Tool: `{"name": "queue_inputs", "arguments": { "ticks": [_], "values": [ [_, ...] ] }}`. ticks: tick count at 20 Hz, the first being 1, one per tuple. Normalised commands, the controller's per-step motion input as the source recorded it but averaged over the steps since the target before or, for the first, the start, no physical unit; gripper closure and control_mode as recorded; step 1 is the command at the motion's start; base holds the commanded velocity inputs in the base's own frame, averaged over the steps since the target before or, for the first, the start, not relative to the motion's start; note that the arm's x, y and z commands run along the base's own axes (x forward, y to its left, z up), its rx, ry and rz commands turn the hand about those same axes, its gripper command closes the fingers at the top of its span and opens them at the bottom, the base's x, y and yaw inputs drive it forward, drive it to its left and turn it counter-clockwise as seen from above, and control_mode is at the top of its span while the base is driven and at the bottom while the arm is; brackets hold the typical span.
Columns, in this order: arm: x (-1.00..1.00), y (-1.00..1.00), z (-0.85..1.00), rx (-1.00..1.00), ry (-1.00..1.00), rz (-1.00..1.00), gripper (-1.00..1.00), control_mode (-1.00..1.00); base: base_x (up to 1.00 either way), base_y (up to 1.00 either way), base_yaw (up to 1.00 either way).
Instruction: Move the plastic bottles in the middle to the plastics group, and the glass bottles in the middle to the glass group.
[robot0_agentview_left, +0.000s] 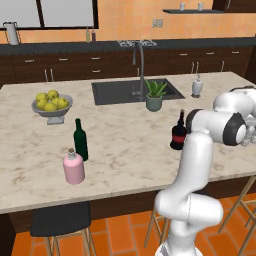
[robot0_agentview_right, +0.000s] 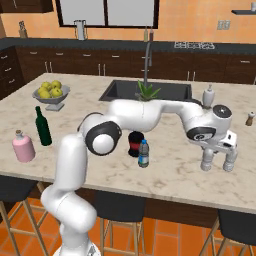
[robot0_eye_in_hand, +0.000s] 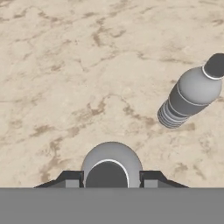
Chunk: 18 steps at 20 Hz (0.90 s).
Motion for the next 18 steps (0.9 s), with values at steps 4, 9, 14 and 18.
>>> {"name": "queue_inputs", "arguments": {
  "ticks": [4, 9, 14, 18],
  "values": [
    [0.19, 0.0, -0.48, 0.0, 0.0, 0.0, 1.0, -1.0, 0.0, 0.0, 0.0],
    [0.14, -0.01, -0.41, 0.0, 0.0, 0.0, 1.0, -1.0, 0.0, 0.0, 0.0],
    [0.1, -0.06, -0.11, 0.0, 0.01, 0.0, 1.0, -1.0, 0.0, 0.0, 0.0],
    [0.09, -0.02, 0.0, 0.0, 0.0, 0.0, 1.0, -1.0, 0.0, 0.0, 0.0]
  ]
}}
